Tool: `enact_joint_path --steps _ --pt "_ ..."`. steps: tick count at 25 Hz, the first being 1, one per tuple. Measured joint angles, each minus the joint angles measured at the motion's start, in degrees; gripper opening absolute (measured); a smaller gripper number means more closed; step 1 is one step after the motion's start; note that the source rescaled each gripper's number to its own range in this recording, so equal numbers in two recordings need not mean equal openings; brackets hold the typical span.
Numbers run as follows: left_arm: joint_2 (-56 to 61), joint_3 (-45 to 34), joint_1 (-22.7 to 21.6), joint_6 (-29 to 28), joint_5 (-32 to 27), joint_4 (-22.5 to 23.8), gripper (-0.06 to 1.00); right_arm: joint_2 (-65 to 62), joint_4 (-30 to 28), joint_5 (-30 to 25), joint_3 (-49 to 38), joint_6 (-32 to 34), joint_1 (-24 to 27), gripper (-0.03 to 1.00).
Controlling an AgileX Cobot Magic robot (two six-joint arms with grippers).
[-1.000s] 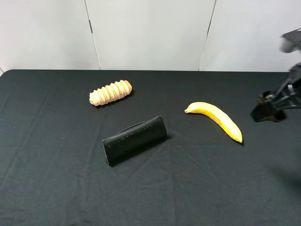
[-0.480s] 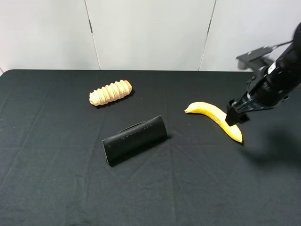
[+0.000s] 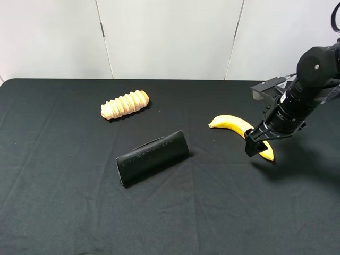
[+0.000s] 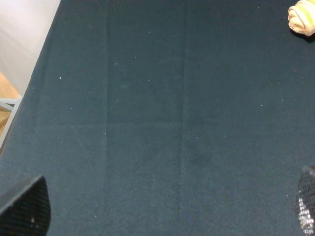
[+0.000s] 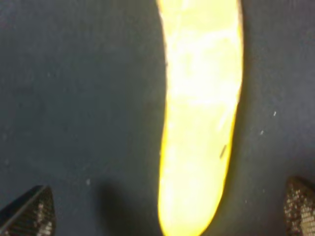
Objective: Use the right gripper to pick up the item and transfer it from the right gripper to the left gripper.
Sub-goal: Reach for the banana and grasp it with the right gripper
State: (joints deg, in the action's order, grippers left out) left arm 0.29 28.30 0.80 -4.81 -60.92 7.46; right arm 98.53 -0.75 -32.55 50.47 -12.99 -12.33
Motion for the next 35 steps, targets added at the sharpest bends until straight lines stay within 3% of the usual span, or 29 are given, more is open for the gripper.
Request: enact_joint_path --steps 11,27,29,35 --pt "0.0 0.0 0.0 0.0 0.0 0.0 1.00 3.9 -2.1 4.1 0.1 0.0 0.0 1.00" --pt "0.0 0.0 0.0 0.0 0.0 0.0 1.00 6.5 -2.1 4.3 0.1 0.0 0.0 1.00" --pt "0.0 0.0 0.0 0.0 0.0 0.0 1.00 6.5 -2.0 4.3 0.1 0.0 0.0 0.90" --pt "0.0 0.0 0.0 0.0 0.0 0.0 1.00 6.5 -2.0 4.3 0.1 0.0 0.0 0.37"
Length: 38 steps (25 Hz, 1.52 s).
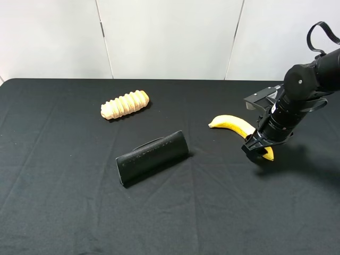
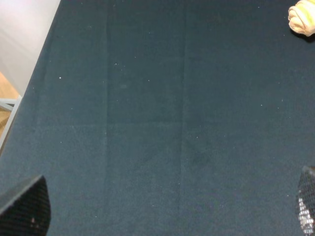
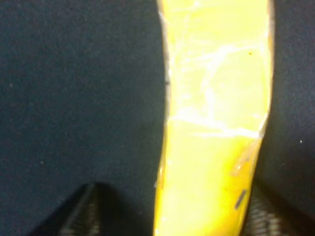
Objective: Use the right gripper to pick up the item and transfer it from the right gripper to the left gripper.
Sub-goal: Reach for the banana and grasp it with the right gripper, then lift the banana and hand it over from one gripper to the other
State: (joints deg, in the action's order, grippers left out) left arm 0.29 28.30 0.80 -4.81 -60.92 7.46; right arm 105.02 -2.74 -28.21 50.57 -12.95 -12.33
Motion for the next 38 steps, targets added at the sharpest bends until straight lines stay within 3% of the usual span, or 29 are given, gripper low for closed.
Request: enact_joint_path --steps 4,14,28,38 --pt "0.0 0.0 0.0 0.0 0.0 0.0 1.00 0.0 -0.1 0.5 0.0 0.0 0.0 0.01" --pt "0.0 0.0 0.0 0.0 0.0 0.0 1.00 -0.4 -0.2 0.3 0.3 0.2 0.0 0.00" --pt "0.0 0.0 0.0 0.0 0.0 0.0 1.00 -8.4 4.1 -21.5 11.1 0.2 0.0 0.00" --pt "0.0 0.0 0.0 0.0 0.0 0.0 0.99 -15.8 7.2 -26.0 11.5 0.2 0.0 0.00"
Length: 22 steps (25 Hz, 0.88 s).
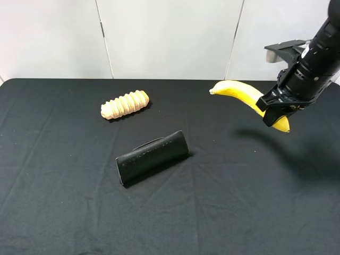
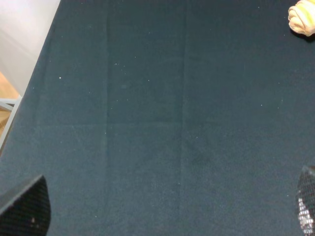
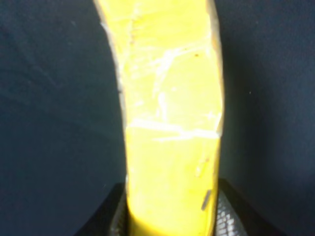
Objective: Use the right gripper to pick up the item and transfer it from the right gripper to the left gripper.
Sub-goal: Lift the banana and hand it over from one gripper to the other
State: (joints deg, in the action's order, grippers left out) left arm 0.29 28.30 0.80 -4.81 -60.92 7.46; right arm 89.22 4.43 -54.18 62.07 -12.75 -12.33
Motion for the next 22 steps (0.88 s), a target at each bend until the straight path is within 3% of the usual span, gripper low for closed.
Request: enact_joint_path --steps 9,22 --pt "0.0 0.0 0.0 0.0 0.0 0.0 0.99 -3.1 0.9 -2.7 0.0 0.0 -1.6 0.00" --pt "0.0 0.0 0.0 0.0 0.0 0.2 0.99 -3.2 -1.7 -6.2 0.0 -0.2 -16.7 0.00"
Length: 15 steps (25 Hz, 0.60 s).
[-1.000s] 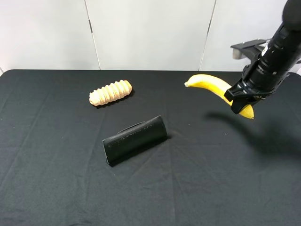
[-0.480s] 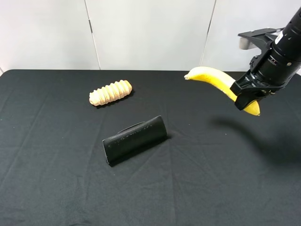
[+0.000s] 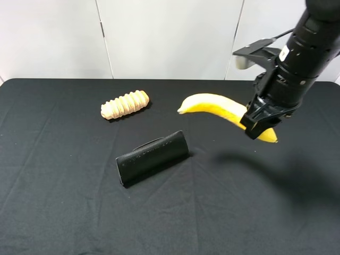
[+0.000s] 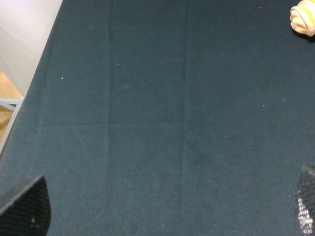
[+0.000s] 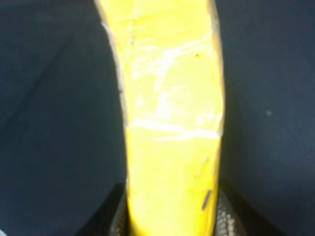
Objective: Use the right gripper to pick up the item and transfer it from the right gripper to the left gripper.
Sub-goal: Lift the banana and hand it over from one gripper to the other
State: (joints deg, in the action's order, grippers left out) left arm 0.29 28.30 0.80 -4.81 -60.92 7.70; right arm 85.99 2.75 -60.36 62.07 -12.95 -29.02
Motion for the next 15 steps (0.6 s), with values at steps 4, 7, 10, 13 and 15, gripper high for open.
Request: enact_joint_path --steps 4,7,10,13,15 --pt "0.0 0.0 0.0 0.0 0.0 0.0 0.98 0.0 -0.8 0.0 0.0 -1.5 -3.5 0.00" --pt "-1.9 0.1 0.0 0.0 0.0 -0.3 0.96 0.0 -1.7 -0.8 0.0 -2.3 -5.7 0.00" --pt "-7.8 1.6 0.0 0.0 0.0 -2.5 0.95 0.0 -3.1 -2.2 0.0 -2.7 -7.8 0.00" --pt "-15.0 3.8 0.0 0.6 0.1 -5.8 0.95 0.0 -5.0 -4.2 0.0 -2.8 -9.7 0.00" --pt "-20.5 5.9 0.0 1.6 0.6 -7.7 0.95 0.0 -5.9 -4.9 0.0 -2.8 -10.8 0.00"
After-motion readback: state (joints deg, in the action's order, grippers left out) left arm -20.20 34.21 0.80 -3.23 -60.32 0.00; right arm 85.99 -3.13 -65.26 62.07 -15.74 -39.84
